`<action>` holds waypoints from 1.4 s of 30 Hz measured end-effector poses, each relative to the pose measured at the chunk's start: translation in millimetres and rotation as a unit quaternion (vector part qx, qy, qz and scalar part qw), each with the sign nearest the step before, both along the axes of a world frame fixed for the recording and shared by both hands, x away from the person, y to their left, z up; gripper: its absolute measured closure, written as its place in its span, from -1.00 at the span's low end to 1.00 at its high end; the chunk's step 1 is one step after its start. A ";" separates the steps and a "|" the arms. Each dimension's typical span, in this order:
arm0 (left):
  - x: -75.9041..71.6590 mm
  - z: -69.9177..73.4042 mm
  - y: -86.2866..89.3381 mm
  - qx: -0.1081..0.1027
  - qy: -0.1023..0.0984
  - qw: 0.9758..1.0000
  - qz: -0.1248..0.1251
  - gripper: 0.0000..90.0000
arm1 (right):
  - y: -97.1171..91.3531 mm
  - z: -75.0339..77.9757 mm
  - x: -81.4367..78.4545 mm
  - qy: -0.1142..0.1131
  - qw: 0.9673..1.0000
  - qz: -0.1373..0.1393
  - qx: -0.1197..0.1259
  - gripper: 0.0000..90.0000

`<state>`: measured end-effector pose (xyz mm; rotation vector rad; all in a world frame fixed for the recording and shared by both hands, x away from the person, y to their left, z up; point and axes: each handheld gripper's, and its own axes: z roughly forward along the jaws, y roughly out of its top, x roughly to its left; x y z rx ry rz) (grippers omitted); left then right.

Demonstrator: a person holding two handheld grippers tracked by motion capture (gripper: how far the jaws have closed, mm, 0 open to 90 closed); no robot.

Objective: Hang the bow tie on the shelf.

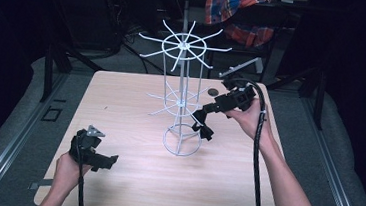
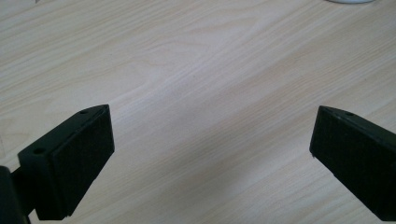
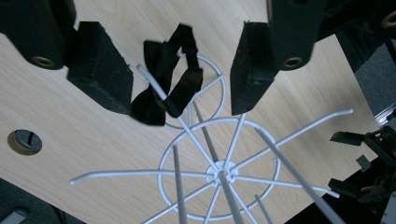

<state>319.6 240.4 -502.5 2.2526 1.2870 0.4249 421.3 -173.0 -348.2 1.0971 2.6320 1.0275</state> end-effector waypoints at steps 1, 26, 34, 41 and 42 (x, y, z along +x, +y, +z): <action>0.1 0.0 -0.1 0.002 0.000 1.000 0.000 -1.00 | -1.4 -0.2 -2.1 -0.001 1.000 0.004 -0.001 -0.27; -0.4 0.6 -0.8 -0.003 -0.008 1.000 0.005 -1.00 | -56.2 -28.7 -60.7 -0.008 1.000 -0.007 -0.012 -0.81; 0.0 0.1 -0.8 -0.002 -0.004 1.000 0.005 -1.00 | -74.2 -44.4 -75.8 0.002 1.000 -0.017 -0.020 -0.86; -0.4 0.3 -1.1 -0.002 -0.005 1.000 0.005 -1.00 | -87.5 -58.6 -90.2 0.009 0.999 -0.028 -0.027 -0.87; -0.2 0.1 -1.1 -0.001 -0.004 1.000 0.004 -1.00 | -89.0 -61.2 -92.1 0.010 0.999 -0.029 -0.025 -0.87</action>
